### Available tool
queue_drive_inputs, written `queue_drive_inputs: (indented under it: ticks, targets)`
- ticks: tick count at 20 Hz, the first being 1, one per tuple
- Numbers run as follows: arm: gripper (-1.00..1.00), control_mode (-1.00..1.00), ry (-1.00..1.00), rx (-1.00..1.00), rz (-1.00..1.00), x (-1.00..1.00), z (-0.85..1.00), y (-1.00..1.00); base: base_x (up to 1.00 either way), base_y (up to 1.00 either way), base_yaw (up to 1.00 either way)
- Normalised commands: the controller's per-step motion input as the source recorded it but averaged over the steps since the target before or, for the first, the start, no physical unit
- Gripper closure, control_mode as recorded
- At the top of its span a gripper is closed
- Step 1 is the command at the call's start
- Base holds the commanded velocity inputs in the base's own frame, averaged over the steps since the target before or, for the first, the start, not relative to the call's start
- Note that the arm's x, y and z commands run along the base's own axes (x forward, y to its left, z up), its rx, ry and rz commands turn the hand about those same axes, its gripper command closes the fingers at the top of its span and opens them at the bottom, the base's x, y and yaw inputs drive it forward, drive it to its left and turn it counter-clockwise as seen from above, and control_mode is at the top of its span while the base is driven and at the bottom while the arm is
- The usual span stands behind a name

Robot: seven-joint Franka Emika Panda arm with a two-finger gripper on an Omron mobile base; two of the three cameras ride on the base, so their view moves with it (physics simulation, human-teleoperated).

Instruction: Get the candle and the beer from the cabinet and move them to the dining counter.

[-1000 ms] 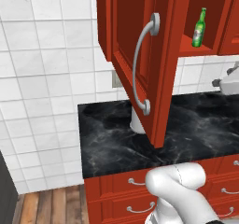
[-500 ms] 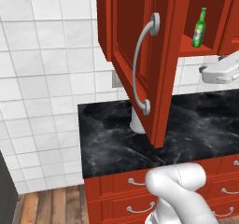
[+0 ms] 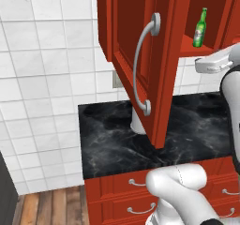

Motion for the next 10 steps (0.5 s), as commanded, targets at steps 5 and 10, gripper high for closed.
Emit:
queue_drive_inputs:
  ticks: [5,10]
  targets:
    - [-1.0,-1.0,0.04,0.05,-0.05,0.49,0.0,-0.17,0.0,0.0,0.0]
    - [-1.0,-1.0,0.03,0.03,-0.11,0.43,0.01,0.0,0.0,0.0,0.0]
